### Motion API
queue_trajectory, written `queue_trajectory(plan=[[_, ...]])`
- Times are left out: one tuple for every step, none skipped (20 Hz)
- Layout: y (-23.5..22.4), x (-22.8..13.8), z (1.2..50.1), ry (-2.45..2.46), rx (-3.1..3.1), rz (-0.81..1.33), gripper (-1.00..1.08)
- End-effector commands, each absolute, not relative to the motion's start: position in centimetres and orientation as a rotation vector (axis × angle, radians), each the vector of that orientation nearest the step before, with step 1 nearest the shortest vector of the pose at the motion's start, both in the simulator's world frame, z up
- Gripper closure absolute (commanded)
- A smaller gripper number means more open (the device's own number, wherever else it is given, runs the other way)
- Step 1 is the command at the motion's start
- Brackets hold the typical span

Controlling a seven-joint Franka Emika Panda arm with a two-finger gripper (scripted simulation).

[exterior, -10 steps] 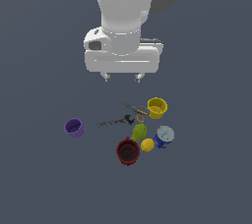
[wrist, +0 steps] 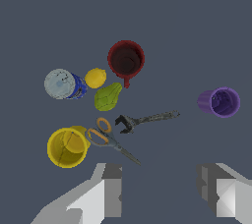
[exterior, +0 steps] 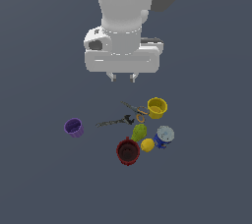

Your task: Pick up a designated object from a clutter of objects.

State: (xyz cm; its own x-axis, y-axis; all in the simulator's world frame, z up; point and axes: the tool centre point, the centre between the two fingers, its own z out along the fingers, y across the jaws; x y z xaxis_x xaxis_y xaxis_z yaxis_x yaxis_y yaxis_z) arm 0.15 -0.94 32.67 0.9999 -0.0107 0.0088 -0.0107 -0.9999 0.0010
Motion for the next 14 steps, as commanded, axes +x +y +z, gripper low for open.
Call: queue_trajectory(plan=[[-0.9,0.2,32.6,-0.013,3.141,0.013,-0.2],[-0.9,0.2,32.6,-0.009,3.141,0.012,-0.2],[-0.9,0.3,32.5,-0.003,3.142,0.011,-0.2],[-0.9,0.4,32.5,0.004,3.142,0.01,-0.2],[-0.9,0.5,32.4,0.013,3.143,0.008,-0.2],[-0.9,0.6,32.2,0.023,3.144,0.006,-0.2],[-0.8,0.8,32.1,0.036,3.145,0.004,-0.2],[-0.8,0.9,31.9,0.05,3.146,0.002,-0.2],[-0.8,1.1,31.8,0.066,3.147,-0.001,-0.2],[-0.7,1.3,31.6,0.083,3.149,-0.004,-0.2],[-0.7,1.6,31.3,0.103,3.151,-0.008,-0.2],[-0.7,1.8,31.1,0.125,3.153,-0.012,-0.2],[-0.6,2.1,30.8,0.149,3.155,-0.016,-0.2],[-0.6,2.4,30.5,0.175,3.157,-0.02,-0.2]])
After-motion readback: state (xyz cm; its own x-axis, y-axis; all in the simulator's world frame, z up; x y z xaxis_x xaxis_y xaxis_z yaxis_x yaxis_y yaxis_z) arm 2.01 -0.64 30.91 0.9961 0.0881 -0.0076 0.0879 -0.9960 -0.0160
